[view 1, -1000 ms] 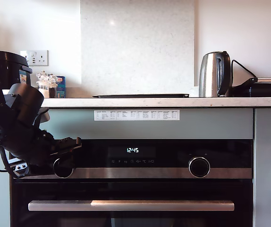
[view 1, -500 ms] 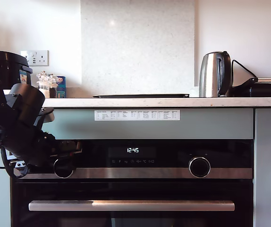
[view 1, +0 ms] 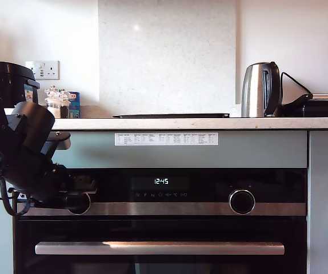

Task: Switch the oven into microwave mode by turning the left rotary switch to the microwave symbol

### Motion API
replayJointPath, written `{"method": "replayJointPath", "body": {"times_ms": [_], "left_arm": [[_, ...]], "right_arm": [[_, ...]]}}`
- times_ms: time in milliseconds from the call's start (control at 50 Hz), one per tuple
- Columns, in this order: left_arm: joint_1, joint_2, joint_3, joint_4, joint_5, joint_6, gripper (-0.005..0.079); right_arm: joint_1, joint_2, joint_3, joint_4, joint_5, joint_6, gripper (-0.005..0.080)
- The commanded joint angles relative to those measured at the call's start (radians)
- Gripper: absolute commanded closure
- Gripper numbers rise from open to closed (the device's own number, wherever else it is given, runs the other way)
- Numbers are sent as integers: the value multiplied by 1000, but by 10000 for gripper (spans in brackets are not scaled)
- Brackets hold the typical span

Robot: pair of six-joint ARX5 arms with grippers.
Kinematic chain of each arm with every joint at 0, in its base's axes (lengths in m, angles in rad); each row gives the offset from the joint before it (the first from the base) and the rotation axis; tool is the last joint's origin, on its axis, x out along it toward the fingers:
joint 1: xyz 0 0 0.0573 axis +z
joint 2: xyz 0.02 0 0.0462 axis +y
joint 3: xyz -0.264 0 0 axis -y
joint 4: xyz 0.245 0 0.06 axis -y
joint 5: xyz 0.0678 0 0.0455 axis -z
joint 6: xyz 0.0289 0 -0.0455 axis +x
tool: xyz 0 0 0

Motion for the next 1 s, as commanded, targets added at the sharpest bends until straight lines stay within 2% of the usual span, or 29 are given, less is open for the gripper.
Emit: {"method": "replayJointPath", "body": {"times_ms": [0,300,480,680,840,980], "left_arm": [[2,29,6,29,-4,27,618],[2,29,6,29,8,39,604],[2,29,6,15,39,39,434],[2,18,6,-79,32,46,432],[2,-12,6,-163,20,145,431],[-7,-48,6,-225,10,159,432]], "right_arm": [[5,6,-10,10,-5,1,764],[5,6,-10,10,-4,1,764],[5,6,-10,10,-4,1,764],[5,6,-10,10,-4,1,764],[5,6,-10,10,-3,1,764],[5,6,-10,10,-3,1,764]]}}
